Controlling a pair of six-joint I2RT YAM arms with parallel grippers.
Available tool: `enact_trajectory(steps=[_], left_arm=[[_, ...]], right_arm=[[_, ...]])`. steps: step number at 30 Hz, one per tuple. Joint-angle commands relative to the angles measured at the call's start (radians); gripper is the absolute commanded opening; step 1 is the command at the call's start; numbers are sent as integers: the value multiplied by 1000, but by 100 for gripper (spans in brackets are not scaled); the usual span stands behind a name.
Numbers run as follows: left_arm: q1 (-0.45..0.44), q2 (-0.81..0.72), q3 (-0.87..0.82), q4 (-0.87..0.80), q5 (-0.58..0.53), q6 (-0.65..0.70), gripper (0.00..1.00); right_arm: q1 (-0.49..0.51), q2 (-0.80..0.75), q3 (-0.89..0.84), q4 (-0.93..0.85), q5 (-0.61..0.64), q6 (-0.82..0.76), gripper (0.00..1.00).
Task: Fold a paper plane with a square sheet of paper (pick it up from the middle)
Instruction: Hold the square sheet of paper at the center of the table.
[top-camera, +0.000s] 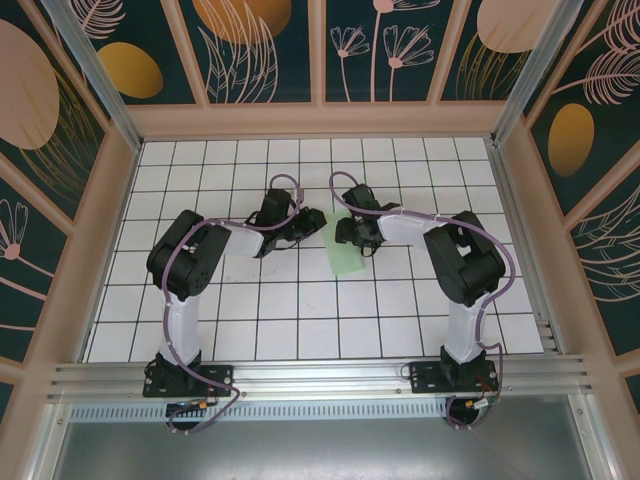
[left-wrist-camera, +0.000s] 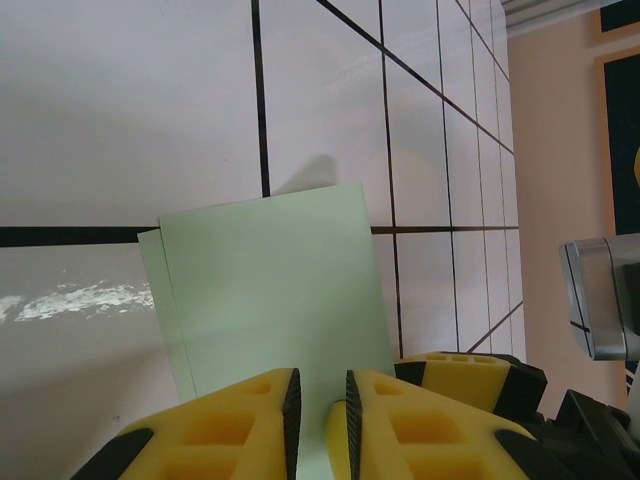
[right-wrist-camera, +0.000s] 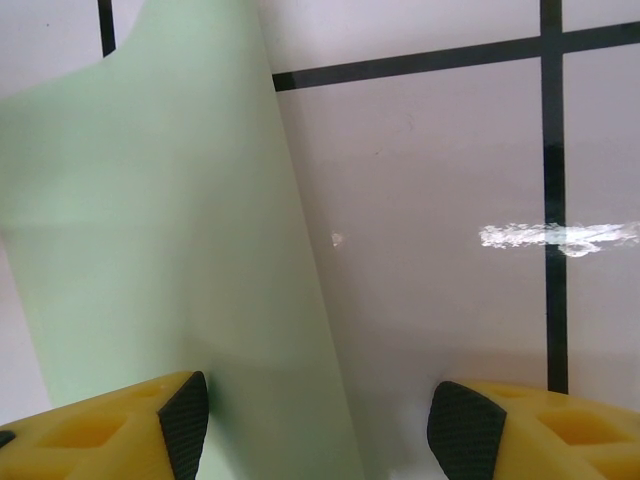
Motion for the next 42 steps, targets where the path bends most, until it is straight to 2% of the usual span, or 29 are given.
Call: enact_trajectory(steps=[1, 10, 42], left_arm=[[-6, -14, 8, -3, -17, 10, 23], [-6, -1, 14, -2, 4, 9, 23], [-21, 56, 70, -67, 26, 13, 19]], right_arm=[[-2, 201, -92, 87, -87, -39, 68], [0, 212, -99, 107, -78, -81, 69], [-7, 281, -65, 61, -81, -13, 69]])
